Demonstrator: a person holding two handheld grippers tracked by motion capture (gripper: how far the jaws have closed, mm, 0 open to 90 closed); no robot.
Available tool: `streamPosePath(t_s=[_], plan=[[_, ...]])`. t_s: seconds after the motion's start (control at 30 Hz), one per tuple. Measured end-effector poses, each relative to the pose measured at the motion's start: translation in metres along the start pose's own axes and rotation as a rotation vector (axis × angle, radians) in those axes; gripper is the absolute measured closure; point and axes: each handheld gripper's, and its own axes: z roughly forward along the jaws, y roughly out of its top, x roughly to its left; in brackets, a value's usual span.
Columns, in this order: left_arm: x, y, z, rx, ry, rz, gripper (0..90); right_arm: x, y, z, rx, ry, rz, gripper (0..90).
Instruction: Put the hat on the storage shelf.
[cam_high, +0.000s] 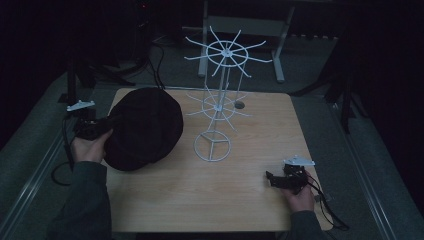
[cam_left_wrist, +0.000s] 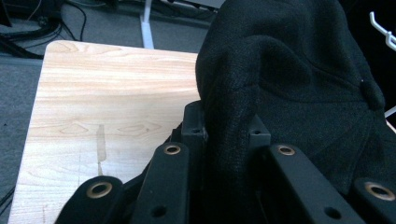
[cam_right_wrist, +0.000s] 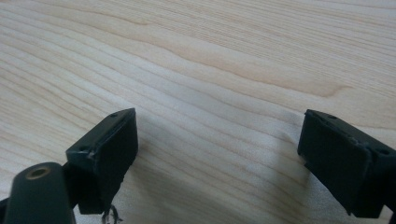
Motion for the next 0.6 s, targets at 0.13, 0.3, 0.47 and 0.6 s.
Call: streamPosePath(t_s=[0.13,0.3,0.47,0.6], plan=[[0.000,0.002,-0.005,-0.015,-0.012,-0.005,77.6,0.000,0.000,0.000,-0.001,0.000,0.000,12.1],[-0.001,0.005,-0.011,-0.037,-0.032,-0.008,77.6,0.000,0.001,0.001,0.000,0.000,-0.001,12.1],[-0.003,0.009,-0.017,-0.051,-0.047,-0.008,77.5,0.000,0.001,0.001,0.000,0.001,0.000,12.1],[-0.006,0.012,-0.022,-0.062,-0.062,-0.003,77.5,0.000,0.001,0.001,0.000,0.001,-0.002,12.1]])
